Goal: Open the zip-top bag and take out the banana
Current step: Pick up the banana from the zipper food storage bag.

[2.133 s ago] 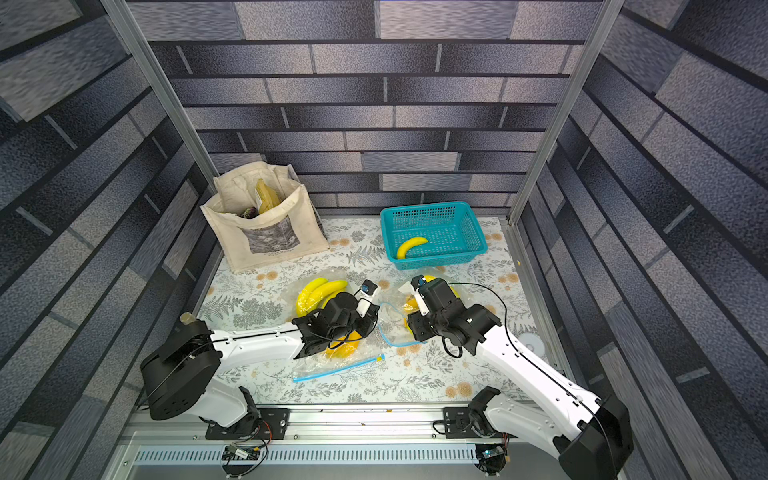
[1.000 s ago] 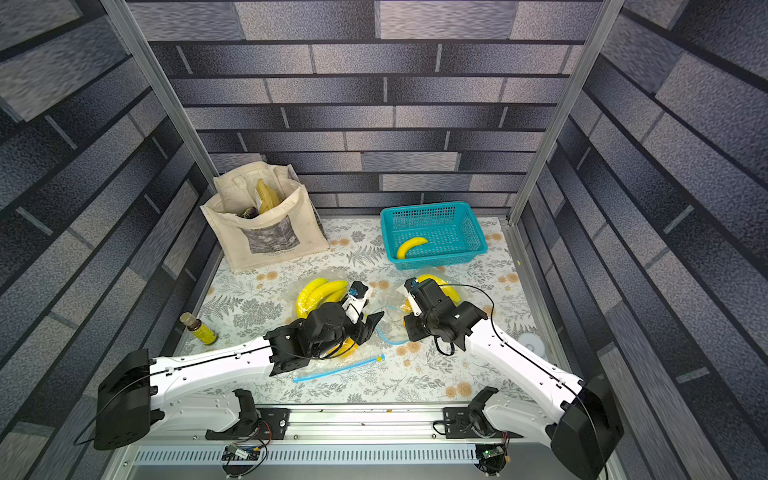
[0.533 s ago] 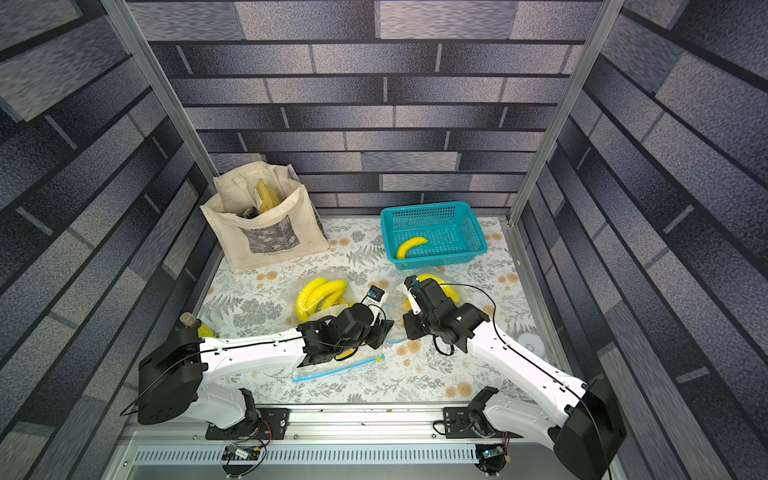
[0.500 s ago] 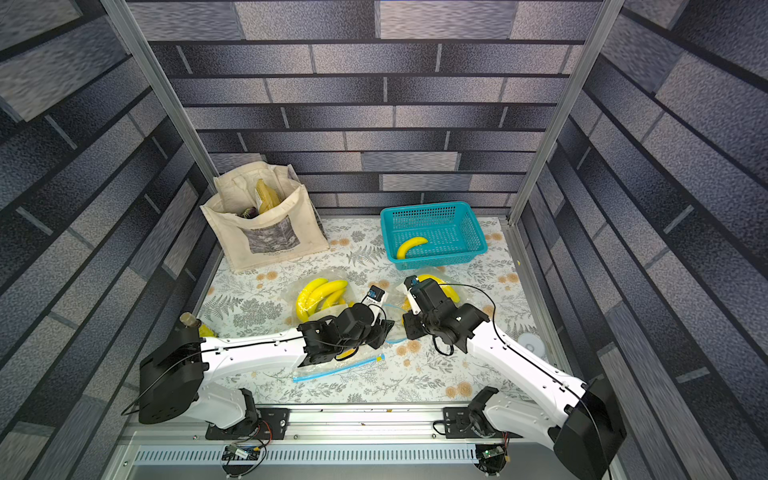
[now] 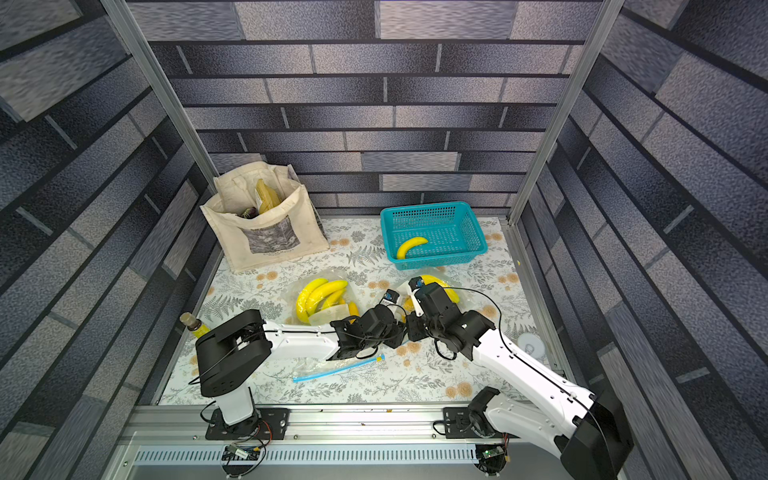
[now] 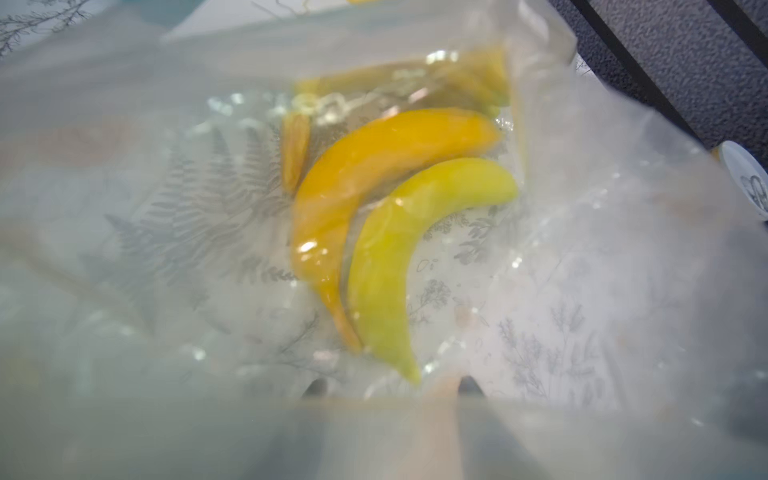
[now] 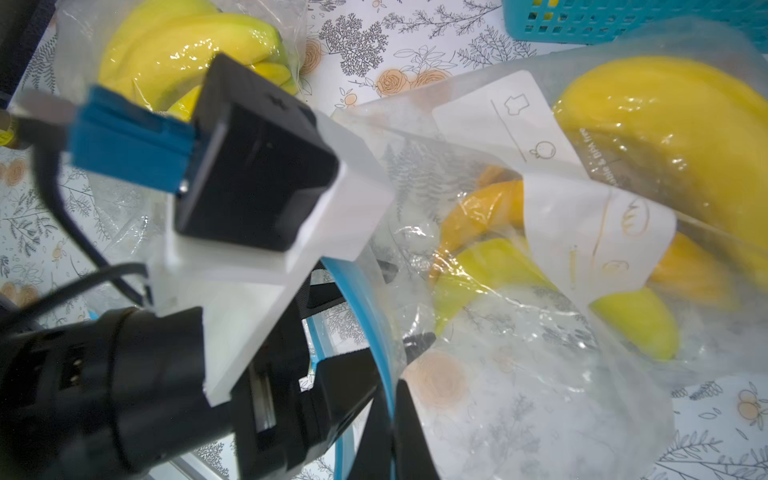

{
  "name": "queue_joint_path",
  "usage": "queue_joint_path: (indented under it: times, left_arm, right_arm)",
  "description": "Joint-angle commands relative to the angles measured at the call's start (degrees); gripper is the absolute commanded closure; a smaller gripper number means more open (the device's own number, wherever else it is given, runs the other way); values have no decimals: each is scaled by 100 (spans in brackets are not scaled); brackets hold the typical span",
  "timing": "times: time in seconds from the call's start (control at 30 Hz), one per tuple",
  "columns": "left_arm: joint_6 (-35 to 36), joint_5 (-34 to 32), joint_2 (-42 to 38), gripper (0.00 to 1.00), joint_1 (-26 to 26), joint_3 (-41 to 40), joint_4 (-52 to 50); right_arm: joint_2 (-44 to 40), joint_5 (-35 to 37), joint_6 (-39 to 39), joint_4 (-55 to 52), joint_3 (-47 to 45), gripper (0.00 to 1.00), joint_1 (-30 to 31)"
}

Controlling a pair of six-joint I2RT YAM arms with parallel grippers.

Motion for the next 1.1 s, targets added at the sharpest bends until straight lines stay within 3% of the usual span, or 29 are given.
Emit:
queue_joint_path:
  times: [0.0, 0.23, 0.43, 0.83, 0.97, 1.07]
  left_arm:
    - [-126, 66, 185, 48, 23, 342, 130]
    - [-94, -108, 560, 49, 0, 685, -205]
    - [-9, -572, 880, 43, -176, 1134, -755]
    - [-306, -730, 1417, 47, -291, 1616, -1352]
    - [-411, -630, 1495, 55, -250, 1568, -1295]
    - [-437, -530, 1479, 71, -216, 1431, -1189]
  right_arm:
    - [-109, 81, 257, 190, -171, 100, 48]
    - [-306, 191, 510, 371, -324, 100, 44]
    - [-373, 147, 663, 482, -391, 100, 49]
    - [-395, 168, 761, 527, -450, 100, 49]
    - [-444, 196, 734, 436, -435, 100, 45]
    - [-487, 286, 711, 336, -450, 100, 49]
